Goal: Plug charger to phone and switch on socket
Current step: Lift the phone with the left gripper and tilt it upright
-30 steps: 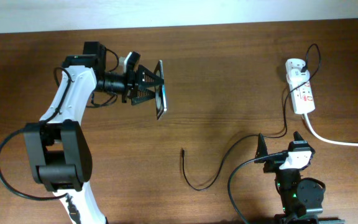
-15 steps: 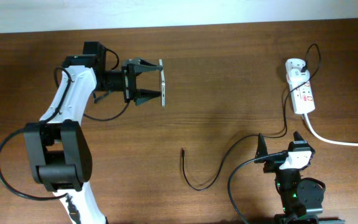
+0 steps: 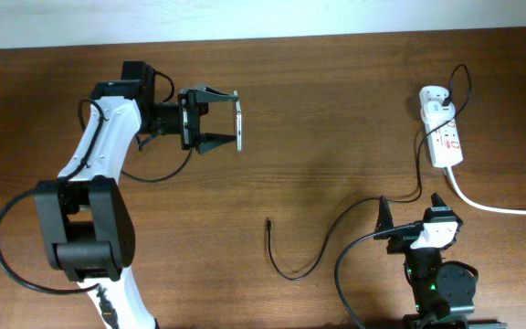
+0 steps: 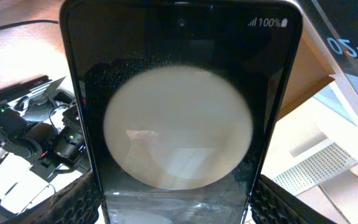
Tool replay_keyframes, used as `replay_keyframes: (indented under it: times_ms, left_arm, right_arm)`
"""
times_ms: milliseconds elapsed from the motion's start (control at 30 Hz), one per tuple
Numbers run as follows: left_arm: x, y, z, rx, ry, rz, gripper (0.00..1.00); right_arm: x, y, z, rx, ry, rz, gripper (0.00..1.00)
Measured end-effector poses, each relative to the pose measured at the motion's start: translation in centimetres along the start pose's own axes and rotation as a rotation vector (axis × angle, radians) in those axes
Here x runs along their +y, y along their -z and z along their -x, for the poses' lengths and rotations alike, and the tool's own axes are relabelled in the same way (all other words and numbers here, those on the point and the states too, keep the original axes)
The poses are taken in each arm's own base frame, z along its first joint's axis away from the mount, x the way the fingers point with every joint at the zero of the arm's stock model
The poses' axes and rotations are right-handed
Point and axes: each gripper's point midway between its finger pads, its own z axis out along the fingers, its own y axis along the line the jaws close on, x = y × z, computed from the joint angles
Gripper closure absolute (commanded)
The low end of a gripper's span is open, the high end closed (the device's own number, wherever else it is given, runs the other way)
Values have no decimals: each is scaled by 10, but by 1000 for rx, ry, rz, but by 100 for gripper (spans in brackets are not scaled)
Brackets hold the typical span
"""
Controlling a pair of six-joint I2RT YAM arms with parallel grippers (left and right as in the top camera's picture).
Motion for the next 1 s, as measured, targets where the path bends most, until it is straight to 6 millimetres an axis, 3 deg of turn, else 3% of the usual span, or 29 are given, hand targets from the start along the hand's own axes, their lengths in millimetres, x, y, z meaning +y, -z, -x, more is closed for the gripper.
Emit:
replay_keyframes:
  times_ms: [200,300,500,667,800,1000]
  left_arm:
    - [1,0,1,-5,0,4,100]
    - [9,1,11,-62,-26,55,100]
    - [15,2,17,-77,-491,109,100]
    - [24,-1,25,-88,-733,188,100]
    - [35,-11,25,-73,-776,251,100]
    - [34,-12,24,-70,-785,248,100]
  right_arm:
    - [0,0,0,0,0,0,1]
    - [0,0,0,0,-1,0,1]
    - [0,0,0,0,0,0,1]
    - [0,0,0,0,0,0,1]
    - [0,0,0,0,0,0,1]
    - [0,0,0,0,0,0,1]
